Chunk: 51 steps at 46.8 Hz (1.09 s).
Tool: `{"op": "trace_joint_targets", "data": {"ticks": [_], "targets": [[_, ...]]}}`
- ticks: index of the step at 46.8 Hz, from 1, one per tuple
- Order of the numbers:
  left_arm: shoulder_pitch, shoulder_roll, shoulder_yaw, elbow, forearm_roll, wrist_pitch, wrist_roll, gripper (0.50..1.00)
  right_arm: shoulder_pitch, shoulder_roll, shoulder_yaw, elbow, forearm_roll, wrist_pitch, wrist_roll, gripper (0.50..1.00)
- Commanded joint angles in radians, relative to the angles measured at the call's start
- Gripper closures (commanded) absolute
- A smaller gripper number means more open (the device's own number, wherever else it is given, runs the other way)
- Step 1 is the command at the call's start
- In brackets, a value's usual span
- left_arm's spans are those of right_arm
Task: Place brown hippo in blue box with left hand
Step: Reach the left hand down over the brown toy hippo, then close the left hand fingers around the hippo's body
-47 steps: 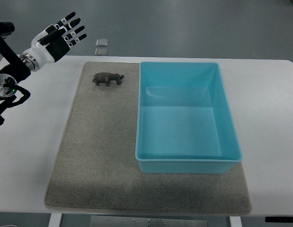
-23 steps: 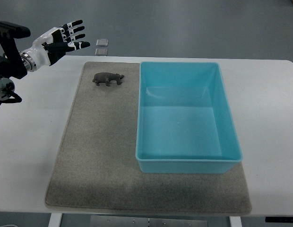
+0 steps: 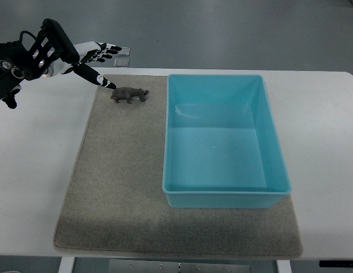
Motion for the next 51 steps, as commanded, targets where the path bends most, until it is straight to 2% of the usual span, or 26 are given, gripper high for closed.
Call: {"op": "trace_joint_targets", "data": {"ticks": [1,11,23,51], "targets": [[-0.038,0.000,0.078,0.001,0.006,0.010,0.001,0.504,0.000,0.000,0.000,-0.001,0.000,0.000,0.000,0.564],[-0.118,-0.015,0.261,0.038,0.021,0.019,0.004,0.504,0.000,0.000,0.000,-0.001,0.000,0.000,0.000,0.564],[-0.124,-0.104,0.393,0.103,0.021,0.134,0.005,0.504,0.000,0.000,0.000,0.001,0.000,0.000,0.000,0.564],[-0.116,-0.166,0.408,0.127,0.021,0.153,0.018,0.521,0.000,0.000,0.000,-0.001,0.000,0.000,0.000,0.564]]}}
